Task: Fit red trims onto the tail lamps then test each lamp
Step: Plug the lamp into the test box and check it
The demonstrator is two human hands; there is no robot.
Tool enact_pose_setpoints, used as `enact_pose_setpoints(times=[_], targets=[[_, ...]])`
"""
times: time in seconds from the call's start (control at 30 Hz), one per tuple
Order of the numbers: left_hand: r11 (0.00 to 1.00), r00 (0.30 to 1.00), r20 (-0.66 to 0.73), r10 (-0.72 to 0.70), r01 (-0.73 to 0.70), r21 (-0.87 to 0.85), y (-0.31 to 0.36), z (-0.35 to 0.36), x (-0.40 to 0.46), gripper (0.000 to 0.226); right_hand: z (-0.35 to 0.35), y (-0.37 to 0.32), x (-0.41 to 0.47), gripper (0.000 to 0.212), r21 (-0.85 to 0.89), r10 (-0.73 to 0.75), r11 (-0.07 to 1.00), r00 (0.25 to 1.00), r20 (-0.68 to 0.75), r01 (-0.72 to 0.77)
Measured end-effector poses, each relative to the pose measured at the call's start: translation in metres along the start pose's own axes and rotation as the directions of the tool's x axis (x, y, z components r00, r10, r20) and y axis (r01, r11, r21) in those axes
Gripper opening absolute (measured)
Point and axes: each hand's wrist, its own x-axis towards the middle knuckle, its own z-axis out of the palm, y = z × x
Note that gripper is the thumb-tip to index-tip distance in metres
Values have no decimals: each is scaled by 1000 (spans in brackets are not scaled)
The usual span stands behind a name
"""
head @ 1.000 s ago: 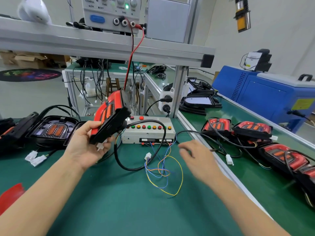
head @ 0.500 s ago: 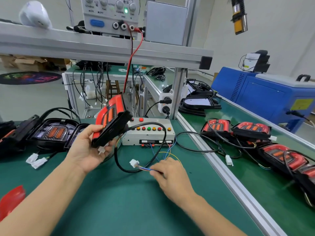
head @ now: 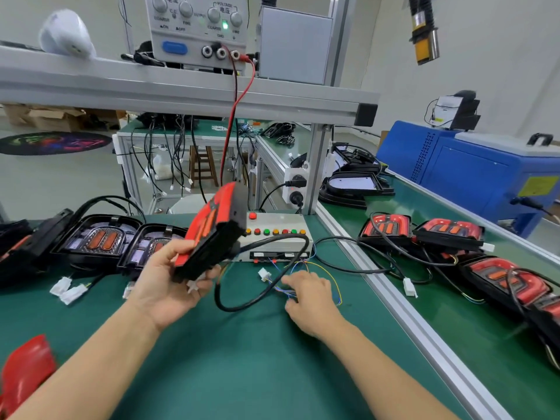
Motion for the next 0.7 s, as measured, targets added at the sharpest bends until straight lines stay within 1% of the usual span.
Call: enact_pose_setpoints(times=[0.03, 0.07, 0.13, 0.17, 0.2, 0.23, 0.27, 0.3, 0.33, 0.37, 0.4, 0.43, 0.47, 0.5, 0.53, 0.57, 0.6, 0.63, 0.7], targets=[[1000, 1000, 2, -6, 6, 16, -2, 1, 0, 42, -3, -1, 2, 43, 106, 37, 994, 999, 0, -37], [999, 1000, -1, -9, 9, 33, -4, 3, 1, 44, -7, -3, 2, 51, 220, 91, 971, 996, 15, -92], [998, 1000, -24, -11, 12, 62, -9, 6, 2, 33, -18, -7, 0, 59, 395, 179, 900, 983, 51, -184], [997, 999, -41, -9, 12, 79, -11, 8, 3, 26, -24, -9, -1, 60, 453, 213, 865, 976, 54, -214], [995, 998, -57, -4, 10, 98, -13, 10, 4, 21, -29, -9, -2, 55, 503, 257, 829, 965, 47, -245], [993, 997, -72, 3, 5, 116, -15, 12, 5, 19, -34, -8, -4, 45, 598, 332, 744, 942, 54, -297], [991, 997, -79, 8, 2, 133, -18, 14, 6, 18, -38, -4, -5, 37, 734, 418, 579, 902, 108, -356], [988, 997, -83, 12, 0, 154, -19, 16, 5, 17, -43, 0, -6, 36, 851, 473, 334, 853, 220, -405], [984, 996, -83, 12, 3, 179, -21, 18, 5, 15, -48, 5, -8, 41, 905, 448, 52, 820, 357, -422], [978, 997, -83, 5, 12, 207, -23, 20, 4, 15, -53, 10, -9, 49, 882, 379, -197, 796, 472, -428], [972, 996, -88, -7, 28, 234, -26, 21, 4, 16, -56, 16, -10, 59, 826, 315, -366, 778, 544, -430], [964, 994, -102, -23, 49, 261, -29, 22, 3, 17, -56, 21, -10, 64, 783, 271, -447, 769, 579, -432], [956, 992, -119, -37, 70, 286, -32, 23, 2, 16, -57, 22, -10, 57, 772, 252, -467, 772, 583, -431], [948, 990, -129, -50, 88, 307, -36, 24, 2, 15, -58, 19, -11, 41, 790, 254, -446, 787, 563, -421], [938, 989, -131, -63, 104, 332, -40, 24, 1, 13, -58, 17, -10, 20, 812, 257, -420, 805, 535, -405], [926, 988, -132, -76, 119, 358, -44, 24, 1, 10, -57, 15, -11, 7, 833, 251, -393, 826, 504, -389], [913, 988, -133, -82, 128, 387, -47, 25, 0, 5, -58, 13, -12, 12, 852, 223, -366, 853, 472, -375], [898, 988, -133, -82, 131, 420, -49, 25, 0, 7, -60, 12, -13, 16, 869, 187, -341, 880, 437, -359], [861, 990, -128, -67, 122, 494, -53, 26, 1, 22, -63, 16, -14, 21, 900, 158, -291, 911, 381, -326]])
